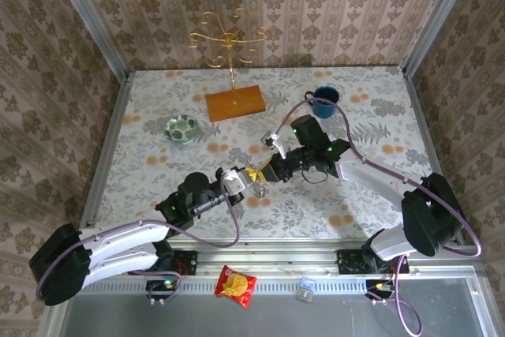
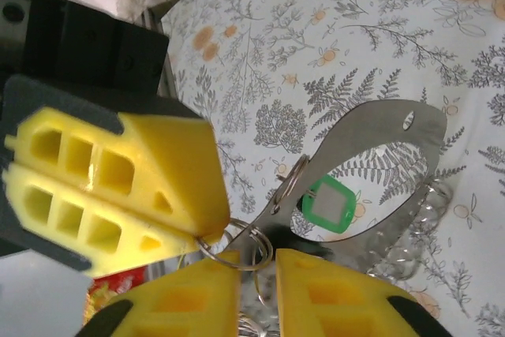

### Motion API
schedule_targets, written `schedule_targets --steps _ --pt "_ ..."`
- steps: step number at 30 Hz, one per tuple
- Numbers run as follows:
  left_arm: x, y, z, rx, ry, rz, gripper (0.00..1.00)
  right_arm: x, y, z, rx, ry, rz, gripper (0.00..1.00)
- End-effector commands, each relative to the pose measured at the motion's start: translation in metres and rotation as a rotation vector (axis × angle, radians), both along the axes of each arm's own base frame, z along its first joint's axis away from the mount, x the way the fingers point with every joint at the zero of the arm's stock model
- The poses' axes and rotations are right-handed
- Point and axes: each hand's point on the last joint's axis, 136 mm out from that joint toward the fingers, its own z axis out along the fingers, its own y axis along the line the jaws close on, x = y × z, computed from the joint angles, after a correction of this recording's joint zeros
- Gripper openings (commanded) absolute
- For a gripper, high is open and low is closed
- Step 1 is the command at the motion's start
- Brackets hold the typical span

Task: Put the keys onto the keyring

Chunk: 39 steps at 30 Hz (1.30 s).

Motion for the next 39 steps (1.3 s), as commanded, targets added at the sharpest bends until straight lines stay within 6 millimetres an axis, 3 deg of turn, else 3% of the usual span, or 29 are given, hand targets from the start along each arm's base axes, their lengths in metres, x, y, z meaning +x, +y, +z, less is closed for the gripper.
schedule_targets --steps 1,9,11,17,19,30,39 --pt "-0.005 -0.003 0.011 -0.057 -0.013 -0.021 0.00 0.002 -0.004 0.004 0.021 -0.021 -0.003 0.29" --pt "-0.006 0.001 0.013 -0.098 -0.007 -0.007 0.00 0.002 -0.016 0.002 -0.011 -0.066 -0.004 0.34" --pt "-0.006 0.002 0.012 -0.111 0.003 -0.006 0.00 0.002 -0.019 0.016 0.025 -0.149 -0.004 0.37" --pt "-0.006 0.006 0.013 -0.183 0.041 -0.012 0.00 -0.003 -0.023 0.027 0.093 -0.558 0.078 0.38" --pt "-0.007 0.007 0.014 -0.196 0.051 -0.018 0.00 -0.002 -0.021 0.030 0.102 -0.622 0.095 0.38" --pt "-0.008 0.005 0.015 -0.227 0.064 -0.048 0.00 -0.003 0.009 0.025 0.149 -0.609 0.201 0.32" --pt "-0.009 0.004 0.015 -0.238 0.079 -0.067 0.00 -0.003 0.018 0.031 0.176 -0.624 0.224 0.17"
